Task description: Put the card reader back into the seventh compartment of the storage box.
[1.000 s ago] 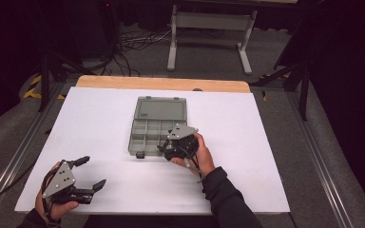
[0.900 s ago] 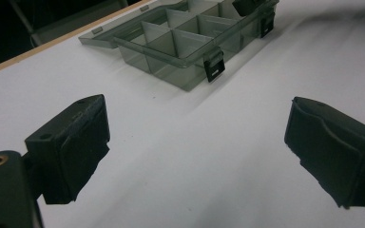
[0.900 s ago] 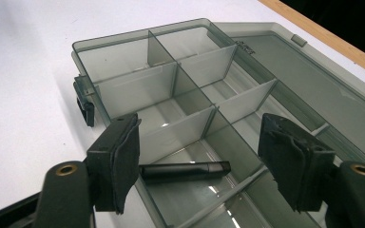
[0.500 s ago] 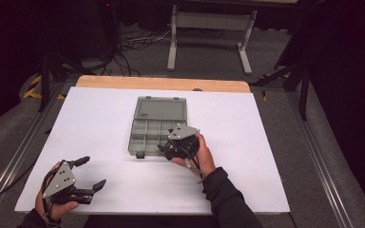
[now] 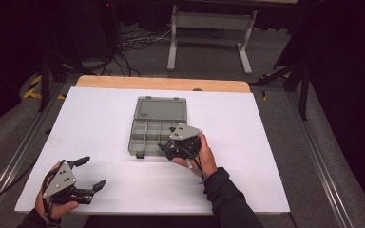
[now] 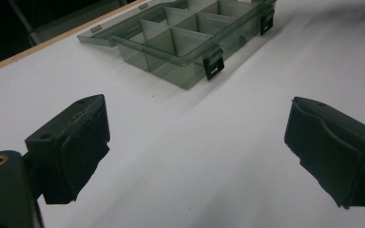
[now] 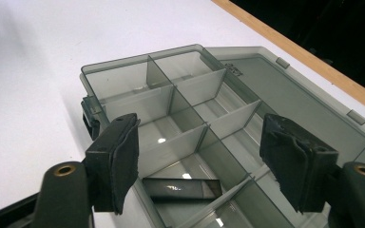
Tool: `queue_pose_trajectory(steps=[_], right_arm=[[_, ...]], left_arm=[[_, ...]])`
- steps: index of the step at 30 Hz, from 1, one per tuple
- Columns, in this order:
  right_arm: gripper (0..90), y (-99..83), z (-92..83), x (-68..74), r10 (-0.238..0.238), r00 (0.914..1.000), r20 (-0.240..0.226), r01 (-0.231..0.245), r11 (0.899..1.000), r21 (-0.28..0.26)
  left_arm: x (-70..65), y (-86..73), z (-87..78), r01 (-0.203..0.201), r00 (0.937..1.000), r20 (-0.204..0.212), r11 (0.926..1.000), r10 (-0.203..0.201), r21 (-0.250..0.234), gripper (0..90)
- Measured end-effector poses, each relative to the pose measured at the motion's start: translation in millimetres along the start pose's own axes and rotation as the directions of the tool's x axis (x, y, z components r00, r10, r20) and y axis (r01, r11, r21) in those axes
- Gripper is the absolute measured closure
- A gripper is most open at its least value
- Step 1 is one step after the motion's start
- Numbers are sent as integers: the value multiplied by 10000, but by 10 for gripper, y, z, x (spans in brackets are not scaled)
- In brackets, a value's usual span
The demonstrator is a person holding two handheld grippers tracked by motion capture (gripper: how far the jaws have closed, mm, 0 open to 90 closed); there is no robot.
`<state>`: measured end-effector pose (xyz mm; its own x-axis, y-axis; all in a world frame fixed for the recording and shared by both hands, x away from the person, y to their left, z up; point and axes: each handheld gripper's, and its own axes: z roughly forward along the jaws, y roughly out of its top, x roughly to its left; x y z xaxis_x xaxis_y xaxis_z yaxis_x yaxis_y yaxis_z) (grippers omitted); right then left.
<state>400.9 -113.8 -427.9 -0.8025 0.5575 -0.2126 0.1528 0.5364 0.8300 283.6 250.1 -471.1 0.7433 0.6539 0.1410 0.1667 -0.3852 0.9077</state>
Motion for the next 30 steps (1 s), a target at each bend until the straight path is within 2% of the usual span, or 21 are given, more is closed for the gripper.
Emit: queue_pose_trajectory(steps=[13, 30], right_arm=[[280, 44, -96, 16, -61, 9998, 163, 67, 9994, -351], [203, 100, -244, 48, -67, 9973, 728, 137, 9952, -970]], left_arm=[[0, 2, 0, -43, 10000, -15, 10000, 43, 32, 87], [6, -2, -7, -34, 10000, -12, 10000, 34, 52, 87]])
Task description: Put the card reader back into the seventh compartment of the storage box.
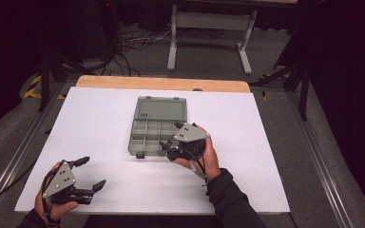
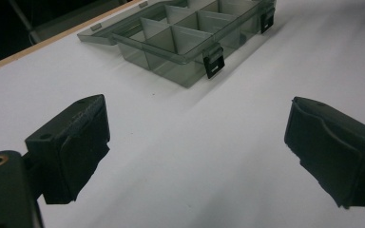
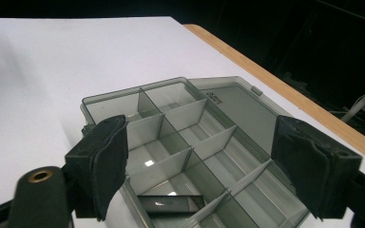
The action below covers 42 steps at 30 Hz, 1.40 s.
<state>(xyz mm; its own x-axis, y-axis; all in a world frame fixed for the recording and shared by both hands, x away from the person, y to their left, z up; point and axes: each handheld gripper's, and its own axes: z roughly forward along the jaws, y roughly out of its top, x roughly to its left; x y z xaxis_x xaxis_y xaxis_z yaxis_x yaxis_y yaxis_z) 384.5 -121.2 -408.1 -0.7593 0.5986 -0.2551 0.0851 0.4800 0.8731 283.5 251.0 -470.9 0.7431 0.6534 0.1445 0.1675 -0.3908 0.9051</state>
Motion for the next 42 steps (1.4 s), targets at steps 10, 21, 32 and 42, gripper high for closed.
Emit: queue_pose_trajectory(steps=[10, 21, 32, 42], right_arm=[[152, 27, -60, 17, -41, 9995, 315, 46, 9999, -162], [115, 45, -177, 35, -118, 9991, 396, 131, 9993, -337], [115, 39, -334, 58, -330, 9982, 492, 357, 9979, -549], [115, 31, -470, 59, -478, 9971, 600, 518, 9964, -675]], left_arm=[[-5, -2, 2, 47, 10000, 23, 10000, -47, 20, 86], [-6, -1, 2, 55, 10000, 35, 10000, -55, 28, 86], [-3, 1, -3, -1, 10000, 19, 10000, 1, 30, 87], [-6, 3, -2, -17, 10000, 12, 10000, 17, 44, 87]])
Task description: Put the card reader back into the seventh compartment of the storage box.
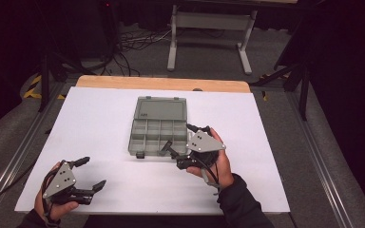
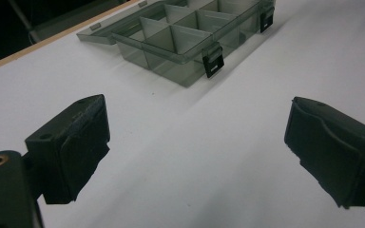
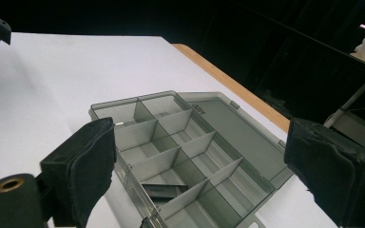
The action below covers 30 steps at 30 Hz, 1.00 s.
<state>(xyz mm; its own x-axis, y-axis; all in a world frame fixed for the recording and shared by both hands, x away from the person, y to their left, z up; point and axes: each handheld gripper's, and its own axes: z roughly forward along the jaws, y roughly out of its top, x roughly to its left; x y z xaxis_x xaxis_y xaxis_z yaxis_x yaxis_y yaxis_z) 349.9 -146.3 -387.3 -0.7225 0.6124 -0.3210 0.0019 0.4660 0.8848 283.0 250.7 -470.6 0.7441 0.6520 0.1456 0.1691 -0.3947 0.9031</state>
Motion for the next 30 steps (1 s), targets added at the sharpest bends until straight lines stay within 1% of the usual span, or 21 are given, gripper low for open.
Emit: queue_pose_trajectory(steps=[12, 30], right_arm=[[115, -36, -144, -16, -147, 9998, 166, 147, 9999, 3], [116, -168, -347, -40, -239, 9989, 392, 231, 9995, 199]], left_arm=[[0, 0, 1, 7, 10000, -6, 10000, -7, 14, 87], [-4, 3, 4, -27, 10000, -21, 10000, 27, 45, 87]])
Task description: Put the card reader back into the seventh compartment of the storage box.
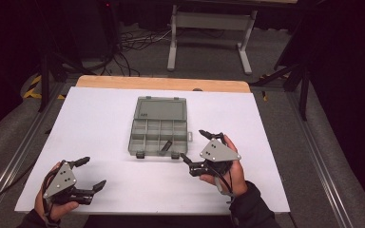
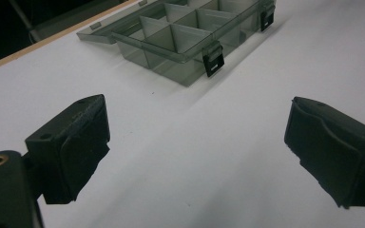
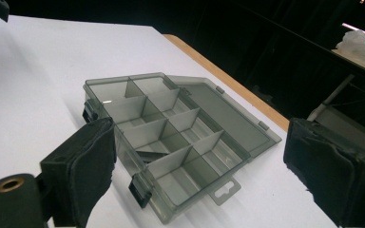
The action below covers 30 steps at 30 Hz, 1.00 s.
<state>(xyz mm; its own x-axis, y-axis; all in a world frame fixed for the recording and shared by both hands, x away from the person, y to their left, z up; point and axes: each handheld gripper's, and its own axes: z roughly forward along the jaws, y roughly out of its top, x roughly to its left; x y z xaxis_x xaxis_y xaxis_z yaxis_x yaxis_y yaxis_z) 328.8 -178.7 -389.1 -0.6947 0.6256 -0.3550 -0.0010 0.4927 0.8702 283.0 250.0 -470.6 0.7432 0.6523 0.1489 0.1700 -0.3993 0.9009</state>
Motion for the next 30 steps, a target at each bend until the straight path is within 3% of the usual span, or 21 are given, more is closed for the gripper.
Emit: queue_pose_trajectory(steps=[30], right_arm=[[117, -304, -236, 5, -326, 9993, 179, 316, 9982, 516]], left_arm=[[-5, 0, 3, -20, 10000, -7, 10000, 20, 26, 87]])
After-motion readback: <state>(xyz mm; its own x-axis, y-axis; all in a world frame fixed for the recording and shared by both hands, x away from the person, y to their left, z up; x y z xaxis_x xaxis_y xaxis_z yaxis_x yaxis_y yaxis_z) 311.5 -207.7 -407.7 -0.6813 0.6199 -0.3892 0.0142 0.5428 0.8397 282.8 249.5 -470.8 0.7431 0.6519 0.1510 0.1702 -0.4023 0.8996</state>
